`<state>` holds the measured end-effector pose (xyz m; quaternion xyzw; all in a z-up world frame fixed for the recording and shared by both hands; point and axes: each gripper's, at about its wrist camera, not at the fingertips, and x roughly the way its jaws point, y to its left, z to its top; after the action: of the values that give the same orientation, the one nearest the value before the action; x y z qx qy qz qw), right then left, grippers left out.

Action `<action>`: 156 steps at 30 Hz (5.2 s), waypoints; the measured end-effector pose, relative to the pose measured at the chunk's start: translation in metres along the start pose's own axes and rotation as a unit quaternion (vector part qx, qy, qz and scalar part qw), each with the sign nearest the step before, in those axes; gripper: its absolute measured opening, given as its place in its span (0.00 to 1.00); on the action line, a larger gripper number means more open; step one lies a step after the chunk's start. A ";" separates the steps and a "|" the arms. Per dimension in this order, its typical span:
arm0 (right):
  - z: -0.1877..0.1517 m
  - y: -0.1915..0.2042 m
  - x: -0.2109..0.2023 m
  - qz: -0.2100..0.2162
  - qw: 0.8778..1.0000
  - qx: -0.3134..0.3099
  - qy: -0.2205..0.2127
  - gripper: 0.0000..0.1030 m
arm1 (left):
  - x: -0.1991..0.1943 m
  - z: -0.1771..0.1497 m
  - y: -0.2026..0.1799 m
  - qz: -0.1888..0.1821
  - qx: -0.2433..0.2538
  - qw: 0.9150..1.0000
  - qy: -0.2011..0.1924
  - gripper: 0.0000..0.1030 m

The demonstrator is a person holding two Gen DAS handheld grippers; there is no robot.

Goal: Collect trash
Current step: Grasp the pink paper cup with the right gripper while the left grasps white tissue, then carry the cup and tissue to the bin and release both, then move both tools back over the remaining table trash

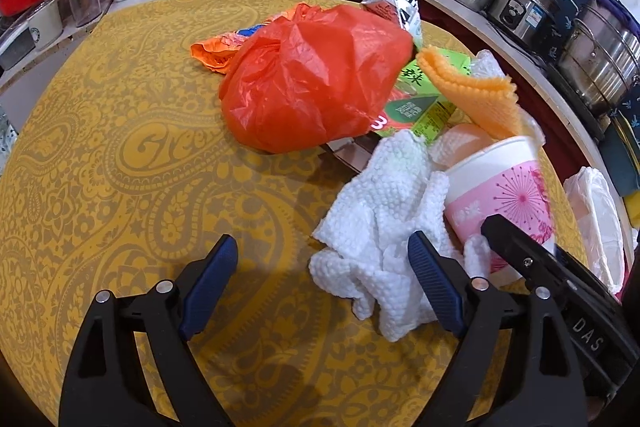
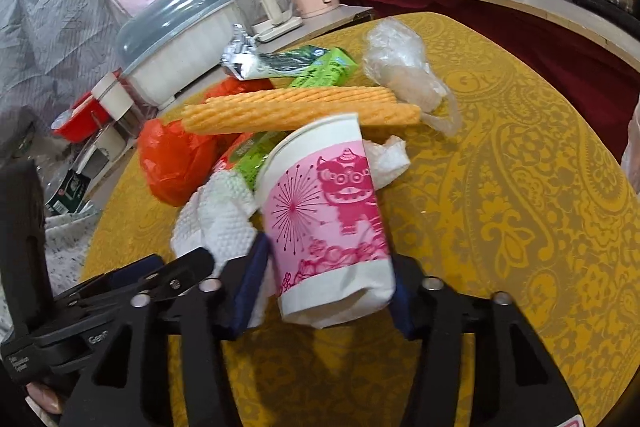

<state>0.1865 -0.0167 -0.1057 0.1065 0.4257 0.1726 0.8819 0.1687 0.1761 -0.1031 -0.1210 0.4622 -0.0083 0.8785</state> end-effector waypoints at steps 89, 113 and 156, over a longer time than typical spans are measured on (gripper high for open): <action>-0.015 -0.305 -0.239 -0.190 0.938 0.199 -0.213 0.35 | -0.019 -0.026 -0.419 -0.200 0.275 0.940 -0.022 0.13; -0.004 -0.305 -0.245 -0.199 0.932 0.199 -0.229 0.55 | -0.013 -0.014 -0.421 -0.184 0.261 0.947 -0.032 0.41; 0.030 -0.092 -0.200 -0.113 0.973 0.043 -0.197 0.55 | -0.099 0.036 -0.163 -0.078 0.109 0.984 -0.117 0.55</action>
<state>0.1142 -0.1813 0.0243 0.1273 0.2593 0.0292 0.9569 0.1570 0.0378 0.0328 -0.0605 0.3414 -0.1132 0.9311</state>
